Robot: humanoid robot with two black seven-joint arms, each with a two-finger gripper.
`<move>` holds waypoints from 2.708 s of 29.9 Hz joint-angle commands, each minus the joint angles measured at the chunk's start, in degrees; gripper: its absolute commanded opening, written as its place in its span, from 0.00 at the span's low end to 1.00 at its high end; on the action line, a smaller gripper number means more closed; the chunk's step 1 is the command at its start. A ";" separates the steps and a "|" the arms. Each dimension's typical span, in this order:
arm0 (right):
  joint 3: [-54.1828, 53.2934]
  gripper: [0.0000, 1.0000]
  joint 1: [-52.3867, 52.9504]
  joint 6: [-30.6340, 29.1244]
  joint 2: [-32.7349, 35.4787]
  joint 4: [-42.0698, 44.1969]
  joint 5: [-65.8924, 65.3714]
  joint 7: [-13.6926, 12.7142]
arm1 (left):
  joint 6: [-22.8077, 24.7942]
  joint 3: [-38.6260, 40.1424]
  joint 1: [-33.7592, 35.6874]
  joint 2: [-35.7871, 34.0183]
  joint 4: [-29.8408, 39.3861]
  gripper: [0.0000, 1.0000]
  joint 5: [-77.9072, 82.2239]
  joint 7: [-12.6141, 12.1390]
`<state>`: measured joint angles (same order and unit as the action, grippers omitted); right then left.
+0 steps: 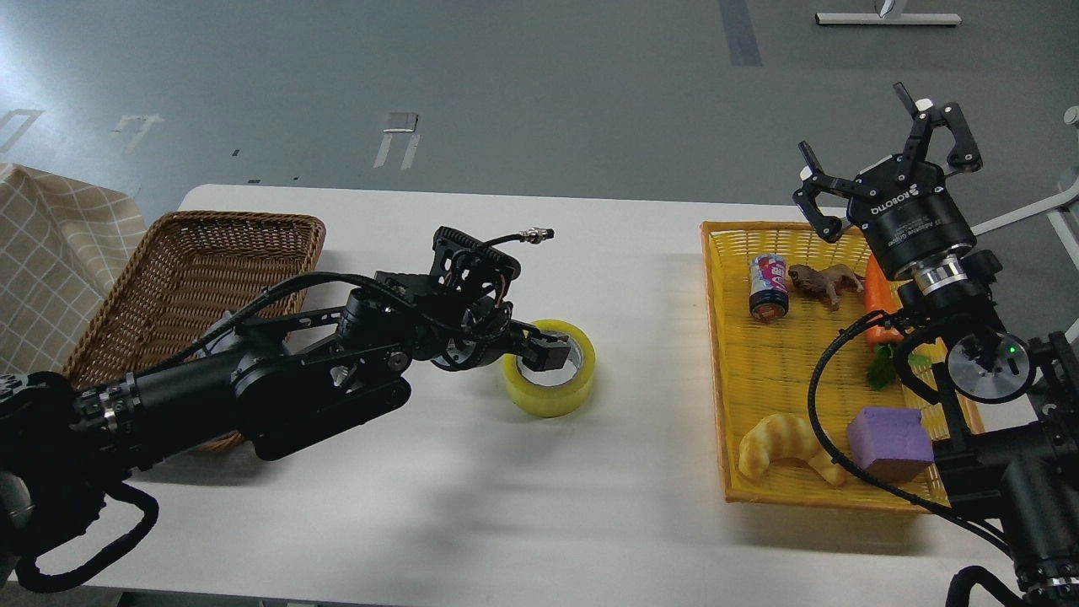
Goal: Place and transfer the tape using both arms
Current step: 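Grip the tape roll's edge with the left gripper, then lift the tape roll and carry it over the wicker basket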
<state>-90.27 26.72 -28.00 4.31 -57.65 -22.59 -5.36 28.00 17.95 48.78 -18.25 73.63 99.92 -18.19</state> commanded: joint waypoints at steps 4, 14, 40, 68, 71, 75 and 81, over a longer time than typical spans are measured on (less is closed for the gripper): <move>-0.43 1.00 -0.09 0.00 0.00 0.00 0.00 0.00 | 0.00 -0.10 0.08 1.55 -1.12 0.98 0.01 0.00; -0.87 1.00 -0.17 0.00 0.00 0.00 0.00 0.00 | 0.00 -0.19 0.17 2.96 -3.67 0.92 0.01 0.09; -1.31 1.00 -0.96 0.00 0.00 -0.09 0.00 0.08 | 0.00 -4.41 0.87 3.22 -6.74 0.00 1.50 0.87; -1.84 1.00 -1.14 0.00 -0.18 -0.09 0.00 0.26 | 0.00 -3.97 11.94 -4.77 -4.64 0.00 0.36 4.74; -2.28 1.00 -1.32 0.00 -0.27 -0.18 0.00 0.26 | 0.00 -3.97 13.18 -6.26 -4.64 0.00 -0.08 5.01; -2.28 1.00 -1.32 0.00 -0.27 -0.27 0.18 0.26 | 0.00 -3.97 14.50 -8.55 -4.64 0.00 -0.78 5.62; -2.28 1.00 -1.32 0.00 -0.35 -0.27 0.44 0.26 | 0.00 -3.97 15.64 -13.38 -4.64 0.00 -0.70 7.64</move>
<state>-92.56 25.40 -28.00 3.99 -57.92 -22.37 -5.09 28.00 13.97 63.94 -29.41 69.01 99.14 -11.52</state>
